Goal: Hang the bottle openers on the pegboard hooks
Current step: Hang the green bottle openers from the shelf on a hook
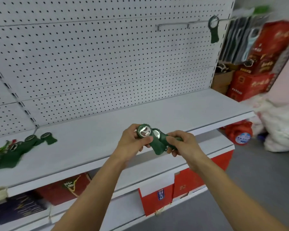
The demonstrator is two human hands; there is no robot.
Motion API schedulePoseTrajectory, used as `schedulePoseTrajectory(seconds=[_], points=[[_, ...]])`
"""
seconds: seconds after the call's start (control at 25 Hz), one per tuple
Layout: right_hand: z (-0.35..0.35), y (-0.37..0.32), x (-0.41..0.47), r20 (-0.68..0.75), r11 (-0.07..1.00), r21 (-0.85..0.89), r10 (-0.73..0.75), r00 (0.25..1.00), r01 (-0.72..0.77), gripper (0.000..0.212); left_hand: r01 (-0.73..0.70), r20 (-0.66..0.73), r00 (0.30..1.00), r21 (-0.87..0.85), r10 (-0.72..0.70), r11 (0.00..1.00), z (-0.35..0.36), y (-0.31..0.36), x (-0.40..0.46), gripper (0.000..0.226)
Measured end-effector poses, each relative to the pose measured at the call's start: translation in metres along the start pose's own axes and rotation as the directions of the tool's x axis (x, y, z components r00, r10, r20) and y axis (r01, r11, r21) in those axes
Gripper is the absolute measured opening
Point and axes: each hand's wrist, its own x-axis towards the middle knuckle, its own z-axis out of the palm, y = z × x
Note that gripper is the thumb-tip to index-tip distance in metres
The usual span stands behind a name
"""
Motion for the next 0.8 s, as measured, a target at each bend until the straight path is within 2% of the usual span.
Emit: schedulePoseTrajectory(seconds=[0.16, 0.44, 0.64, 0.8], points=[[-0.032, -0.002, 0.020, -0.168, 0.989, 0.147, 0.010, 0.986, 0.015, 0.012, -0.046, -0.022, 0.999, -0.035, 0.045, 0.998, 0.036, 0.018, 0.019, 0.028], [-0.095, -0.030, 0.083, -0.174, 0.962, 0.199, -0.151, 0.973, 0.185, 0.016, -0.130, -0.051, 0.991, -0.091, 0.125, 0.987, 0.095, 0.053, 0.090, 0.026], [-0.146, -0.067, 0.142, -0.232, 0.940, 0.198, -0.230, 0.945, 0.277, 0.012, -0.177, -0.059, 0.983, -0.109, 0.171, 0.978, 0.136, 0.086, 0.159, 0.032], [-0.178, -0.097, 0.187, -0.296, 0.886, 0.255, -0.311, 0.903, 0.388, 0.013, -0.265, -0.059, 0.964, -0.089, 0.260, 0.960, 0.163, 0.120, 0.205, 0.031]])
